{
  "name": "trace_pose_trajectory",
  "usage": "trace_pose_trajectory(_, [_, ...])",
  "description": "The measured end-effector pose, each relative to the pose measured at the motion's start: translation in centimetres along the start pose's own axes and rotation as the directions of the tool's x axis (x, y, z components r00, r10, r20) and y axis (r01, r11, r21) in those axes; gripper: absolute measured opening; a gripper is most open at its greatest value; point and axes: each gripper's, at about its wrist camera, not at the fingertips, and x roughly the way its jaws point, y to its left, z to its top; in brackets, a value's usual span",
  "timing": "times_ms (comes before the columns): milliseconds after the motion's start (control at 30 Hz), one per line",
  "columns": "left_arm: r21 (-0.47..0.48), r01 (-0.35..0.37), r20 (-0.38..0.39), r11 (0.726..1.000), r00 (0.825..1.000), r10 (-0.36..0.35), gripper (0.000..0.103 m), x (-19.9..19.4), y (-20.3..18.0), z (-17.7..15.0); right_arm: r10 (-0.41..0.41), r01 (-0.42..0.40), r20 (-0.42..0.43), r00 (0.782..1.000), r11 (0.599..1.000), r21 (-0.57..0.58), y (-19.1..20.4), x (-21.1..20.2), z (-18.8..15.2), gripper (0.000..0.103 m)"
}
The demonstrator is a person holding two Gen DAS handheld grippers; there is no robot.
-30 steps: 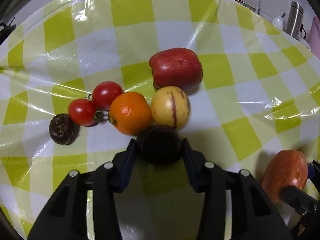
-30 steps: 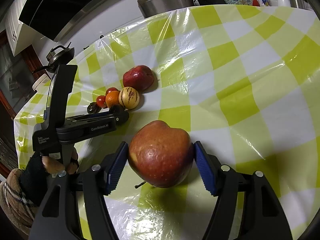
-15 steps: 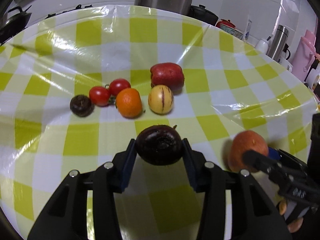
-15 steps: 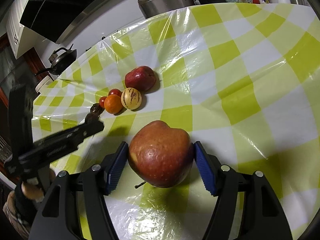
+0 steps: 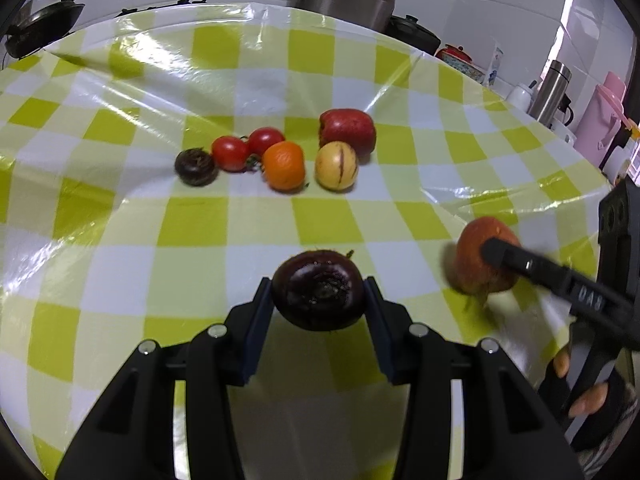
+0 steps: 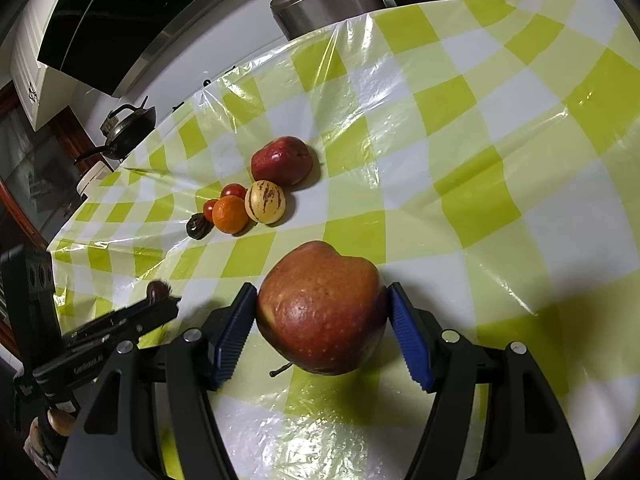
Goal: Organize fruits
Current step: 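Lift the dark plum with the left tool while the right tool holds the apple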
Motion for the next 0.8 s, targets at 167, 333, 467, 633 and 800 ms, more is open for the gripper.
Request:
trace_pose_trajectory(167, [0.025,-0.028,0.009,0.999,1.0,0.028,0.046,-1.3,0.3,-1.0,0.001,-0.001,-0.017,1.0,1.0,0.012,0.4,0.0,-0.1,0.066])
trace_pose_trajectory(333, [0.019,-0.031,0.021,0.999,0.999,0.031,0.046,-2.8,1.0,-2.0,0.04,-0.041,-0.029,0.999,0.999,-0.006,2.5,-0.3,-0.9,0.066])
trace_pose_trajectory(467, [0.038,-0.047,0.023,0.998,0.999,0.046,0.046,-3.9,1.2,-3.0,0.054,-0.056,-0.051,0.997,0.998,-0.033,4.4,-0.2,-1.9,0.066])
trace_pose_trajectory(633, [0.042,-0.065,0.041,0.997,0.997,0.064,0.046,-5.8,1.9,-4.5,0.079,-0.082,-0.066,0.995,0.996,-0.039,6.0,-0.4,-3.3,0.066])
trace_pose_trajectory(800, [0.019,-0.067,0.066,0.998,0.996,0.066,0.046,-8.2,3.1,-6.0,0.105,-0.109,-0.079,0.991,0.993,-0.045,7.8,-0.8,-4.9,0.066])
